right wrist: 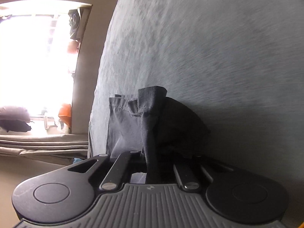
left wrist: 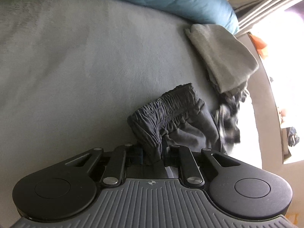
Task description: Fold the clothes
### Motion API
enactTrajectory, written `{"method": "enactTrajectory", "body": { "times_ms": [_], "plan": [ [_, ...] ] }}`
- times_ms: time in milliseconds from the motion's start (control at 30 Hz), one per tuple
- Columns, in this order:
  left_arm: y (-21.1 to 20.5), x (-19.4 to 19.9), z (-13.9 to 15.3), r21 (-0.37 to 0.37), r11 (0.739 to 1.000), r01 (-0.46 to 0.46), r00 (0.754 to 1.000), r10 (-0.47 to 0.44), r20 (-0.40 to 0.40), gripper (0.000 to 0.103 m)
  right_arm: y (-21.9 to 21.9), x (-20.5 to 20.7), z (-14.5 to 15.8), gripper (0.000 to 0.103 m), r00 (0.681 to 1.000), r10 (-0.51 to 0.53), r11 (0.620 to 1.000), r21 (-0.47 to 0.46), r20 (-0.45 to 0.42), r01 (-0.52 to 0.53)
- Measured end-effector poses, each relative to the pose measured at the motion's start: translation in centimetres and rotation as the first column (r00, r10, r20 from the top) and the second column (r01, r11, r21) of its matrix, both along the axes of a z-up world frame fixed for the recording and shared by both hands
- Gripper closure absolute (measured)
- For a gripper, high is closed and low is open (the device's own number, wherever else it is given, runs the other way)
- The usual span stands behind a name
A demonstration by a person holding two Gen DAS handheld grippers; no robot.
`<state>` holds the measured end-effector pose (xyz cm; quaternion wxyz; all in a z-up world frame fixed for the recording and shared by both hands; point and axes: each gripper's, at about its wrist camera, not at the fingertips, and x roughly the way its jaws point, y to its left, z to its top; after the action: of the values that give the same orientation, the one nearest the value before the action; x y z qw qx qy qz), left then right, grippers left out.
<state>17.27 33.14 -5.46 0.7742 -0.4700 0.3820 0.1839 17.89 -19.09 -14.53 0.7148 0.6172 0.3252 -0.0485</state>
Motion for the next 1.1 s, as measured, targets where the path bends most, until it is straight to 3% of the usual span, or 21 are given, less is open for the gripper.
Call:
{"method": "enactTrajectory", "body": {
  "times_ms": [200,400,500,567,667,733,767,867,967,1100],
  "plan": [
    [-2.2,-6.5,0.6,0.003,0.996,0.085,0.995,-0.085,-0.049,0.09,-3.6,-7.5,0.8,0.1,1.0,-0.028,1.0,0.005,-0.013,0.028],
    [-4.4,-13.8,0.3,-0.008,0.985,0.17,0.976,-0.169,-0.134,0.09,-8.2,-18.9,1.8,0.1,0.996,-0.046,0.999,-0.024,-0.077,0.044],
    [-4.8,-16.0,-0.9,-0.053,0.98,0.19,0.966,-0.197,-0.17,0.088,-9.7,-22.9,1.8,0.1,0.993,-0.045,0.996,-0.076,-0.113,0.037],
    [-4.8,-16.5,-1.4,-0.044,0.979,0.199,0.964,-0.204,-0.173,0.081,-10.5,-23.8,1.0,0.097,0.991,-0.035,0.998,-0.061,-0.131,0.028],
    [-5.2,-16.1,-0.4,0.058,0.961,0.272,0.95,-0.258,-0.174,0.074,-11.4,-23.7,0.1,0.09,0.987,0.008,1.0,-0.029,-0.16,-0.013],
    [-5.1,-16.4,0.7,0.086,0.949,0.302,0.945,-0.286,-0.16,0.071,-11.9,-23.7,0.6,0.082,0.986,0.035,0.998,-0.037,-0.163,-0.042],
    [-5.1,-16.6,1.3,0.098,0.943,0.317,0.941,-0.3,-0.153,0.068,-12.2,-23.9,1.2,0.073,0.985,0.041,0.997,-0.054,-0.167,-0.05],
    [-4.6,-17.3,3.0,0.13,0.937,0.324,0.942,-0.308,-0.132,0.065,-13.2,-25.5,3.4,0.063,0.981,0.035,0.989,-0.135,-0.188,-0.061],
    [-3.8,-17.9,4.6,0.17,0.929,0.329,0.943,-0.313,-0.112,0.065,-14.0,-27.0,6.2,0.062,0.982,0.001,0.971,-0.235,-0.187,-0.045],
    [-3.4,-16.9,5.6,0.224,0.908,0.354,0.935,-0.342,-0.09,0.064,-12.7,-25.8,11.2,0.062,0.993,0.046,0.904,-0.418,-0.113,-0.089]
  ]
}}
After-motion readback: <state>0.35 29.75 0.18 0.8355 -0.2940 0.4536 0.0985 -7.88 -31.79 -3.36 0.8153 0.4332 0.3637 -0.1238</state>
